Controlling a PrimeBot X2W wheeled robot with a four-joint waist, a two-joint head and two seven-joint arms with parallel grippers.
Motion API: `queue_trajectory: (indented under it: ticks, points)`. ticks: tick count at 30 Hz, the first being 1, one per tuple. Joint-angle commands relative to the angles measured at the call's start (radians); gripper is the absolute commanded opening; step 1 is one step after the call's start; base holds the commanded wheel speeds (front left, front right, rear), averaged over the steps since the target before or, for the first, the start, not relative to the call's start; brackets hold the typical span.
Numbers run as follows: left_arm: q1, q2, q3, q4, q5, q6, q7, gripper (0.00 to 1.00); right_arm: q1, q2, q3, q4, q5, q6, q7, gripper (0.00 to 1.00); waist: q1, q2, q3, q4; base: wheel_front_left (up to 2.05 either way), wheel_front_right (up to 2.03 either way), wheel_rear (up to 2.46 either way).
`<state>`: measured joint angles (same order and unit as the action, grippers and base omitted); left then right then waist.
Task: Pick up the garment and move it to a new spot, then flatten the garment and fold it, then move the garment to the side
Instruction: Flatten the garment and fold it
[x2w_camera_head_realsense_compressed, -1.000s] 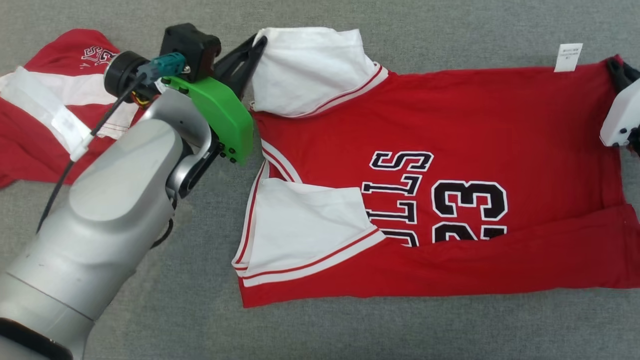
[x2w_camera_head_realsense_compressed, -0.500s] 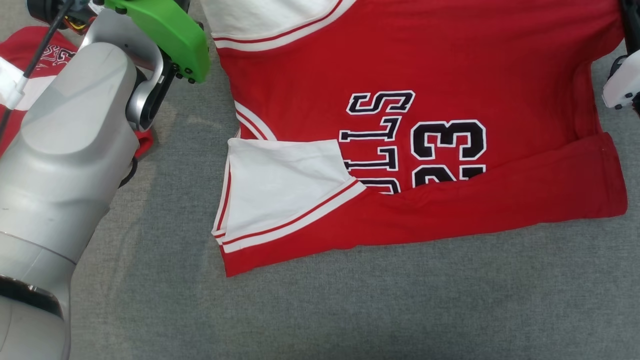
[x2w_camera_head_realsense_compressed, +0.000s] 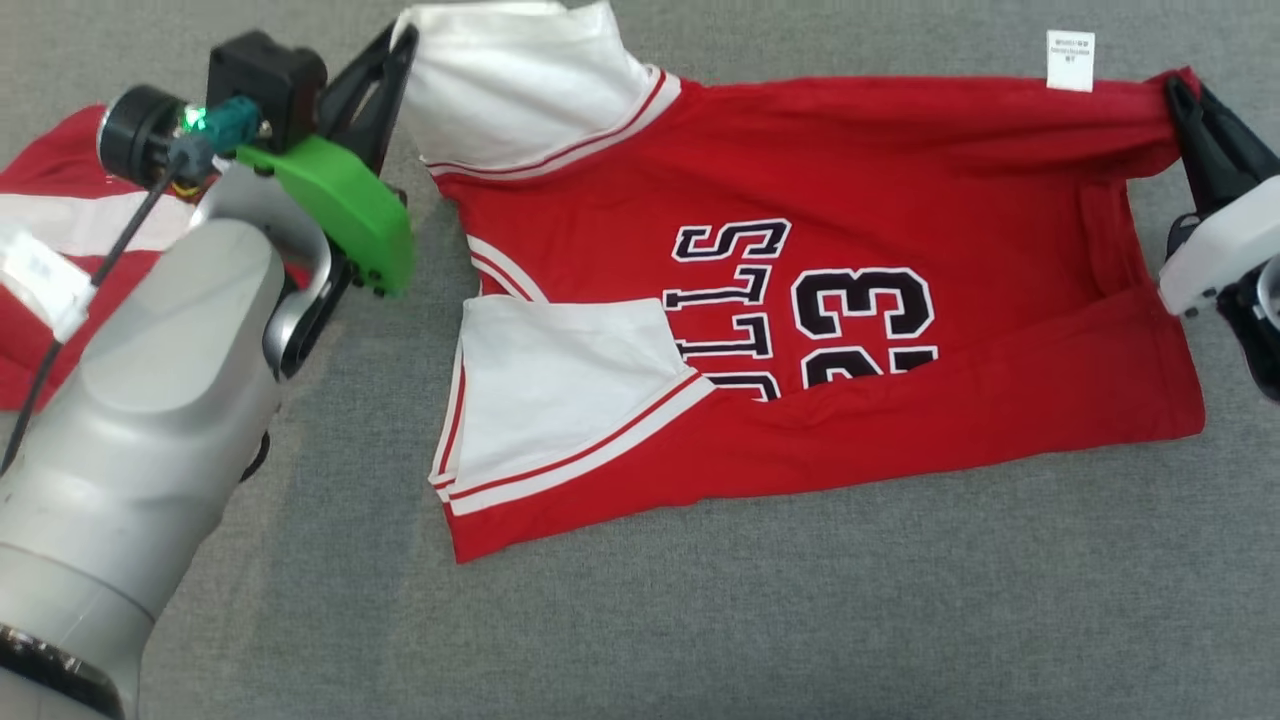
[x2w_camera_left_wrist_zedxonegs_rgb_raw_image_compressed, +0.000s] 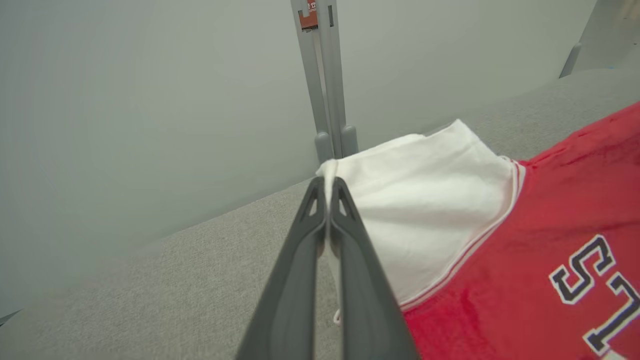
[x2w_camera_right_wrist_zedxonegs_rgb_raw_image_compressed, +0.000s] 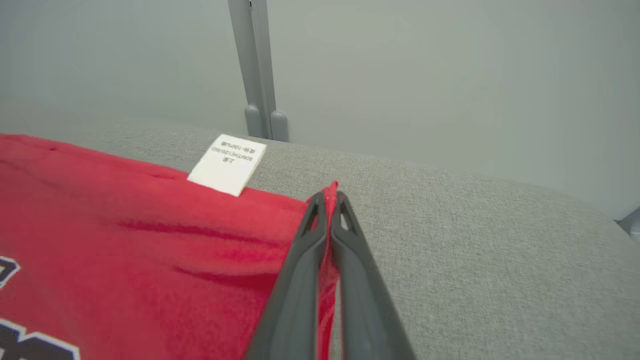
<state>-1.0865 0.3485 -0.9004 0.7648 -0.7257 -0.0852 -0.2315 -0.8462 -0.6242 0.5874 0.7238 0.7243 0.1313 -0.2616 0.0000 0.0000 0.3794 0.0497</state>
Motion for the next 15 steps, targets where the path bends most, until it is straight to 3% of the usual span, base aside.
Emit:
queue_trajectory:
  ticks: [1,6,15]
  points:
    - [0.035,0.02,-0.003,-0.02,0.003,0.004,-0.006,0.0,0.042,-0.01,-0.003,-0.015,0.004,-0.001,-0.004,0.0,0.0,0.0,-0.044,0.003,0.0,0.0,0.0]
    - [0.16,0.092,-0.03,-0.13,-0.011,0.022,0.038,0.0,0.145,-0.032,0.0,-0.081,0.03,-0.001,-0.004,0.0,0.0,0.0,-0.099,0.007,0.0,0.0,0.0]
    - [0.384,0.263,-0.081,-0.431,-0.069,0.05,0.19,0.0,0.261,-0.123,0.113,-0.124,0.046,-0.001,-0.004,0.0,0.0,0.0,-0.152,0.01,0.0,0.0,0.0]
